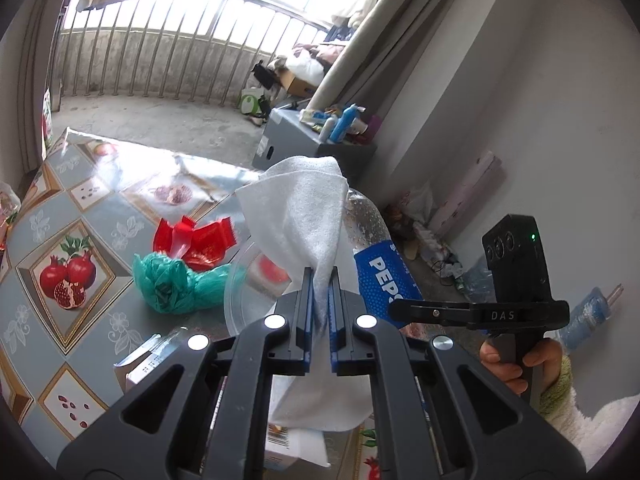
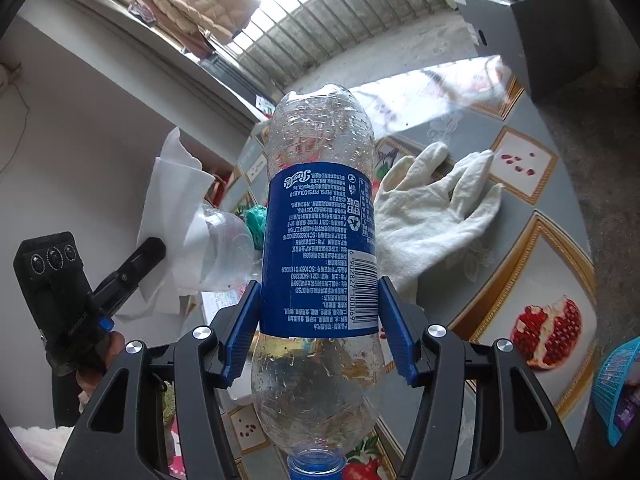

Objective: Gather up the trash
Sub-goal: 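Lift the tissue and Pepsi bottle and carry them toward the blue wastebasket, then open both tools over the wastebasket to drop tissue and bottle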

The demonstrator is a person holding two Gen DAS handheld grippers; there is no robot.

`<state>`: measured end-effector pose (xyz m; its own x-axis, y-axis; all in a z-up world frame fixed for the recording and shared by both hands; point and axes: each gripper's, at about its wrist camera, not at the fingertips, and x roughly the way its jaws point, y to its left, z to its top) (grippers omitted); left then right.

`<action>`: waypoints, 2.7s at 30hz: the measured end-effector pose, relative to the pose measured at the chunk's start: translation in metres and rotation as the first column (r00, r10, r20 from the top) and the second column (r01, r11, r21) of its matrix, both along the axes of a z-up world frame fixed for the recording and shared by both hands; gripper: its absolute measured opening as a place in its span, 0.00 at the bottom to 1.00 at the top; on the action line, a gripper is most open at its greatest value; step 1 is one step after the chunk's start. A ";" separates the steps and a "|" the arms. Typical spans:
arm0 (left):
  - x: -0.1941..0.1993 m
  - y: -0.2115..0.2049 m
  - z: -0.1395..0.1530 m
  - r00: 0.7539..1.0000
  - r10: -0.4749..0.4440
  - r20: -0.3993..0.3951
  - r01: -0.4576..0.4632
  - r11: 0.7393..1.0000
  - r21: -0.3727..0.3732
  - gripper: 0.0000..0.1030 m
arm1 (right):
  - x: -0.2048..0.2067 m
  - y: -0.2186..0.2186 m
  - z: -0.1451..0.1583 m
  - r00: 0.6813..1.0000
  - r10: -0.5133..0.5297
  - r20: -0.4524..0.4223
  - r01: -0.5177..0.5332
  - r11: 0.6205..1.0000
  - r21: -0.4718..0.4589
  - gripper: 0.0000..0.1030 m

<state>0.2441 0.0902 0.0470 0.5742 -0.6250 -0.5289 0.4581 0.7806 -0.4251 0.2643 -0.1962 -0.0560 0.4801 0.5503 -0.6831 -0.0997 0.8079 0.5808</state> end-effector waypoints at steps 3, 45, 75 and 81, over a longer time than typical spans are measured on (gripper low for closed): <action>-0.005 0.001 0.013 1.000 -0.010 0.014 0.010 1.000 -0.023 0.04 | -0.017 -0.005 0.011 1.000 -0.011 0.028 0.011 1.000 0.021 0.55; -0.069 -0.465 -0.100 0.656 -0.633 -0.411 0.729 0.673 0.127 0.04 | -0.285 -0.305 -0.149 0.470 -0.816 -0.337 0.881 0.409 0.239 0.55; -0.076 -0.522 -0.089 0.672 -0.665 -0.327 0.739 0.632 0.234 0.45 | -0.282 -0.359 -0.182 0.221 -0.940 -0.260 0.975 0.218 0.040 0.70; -0.070 -0.428 -0.031 0.754 -0.629 -0.187 0.655 0.700 0.284 0.49 | -0.240 -0.306 -0.098 0.448 -0.892 -0.065 0.893 0.449 -0.002 0.74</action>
<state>0.1743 -0.3381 0.0164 0.0492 -0.6209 -0.7824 0.8772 0.4015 -0.2634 0.0247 -0.5022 -0.1545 0.6855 -0.1415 -0.7141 0.6953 0.4182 0.5845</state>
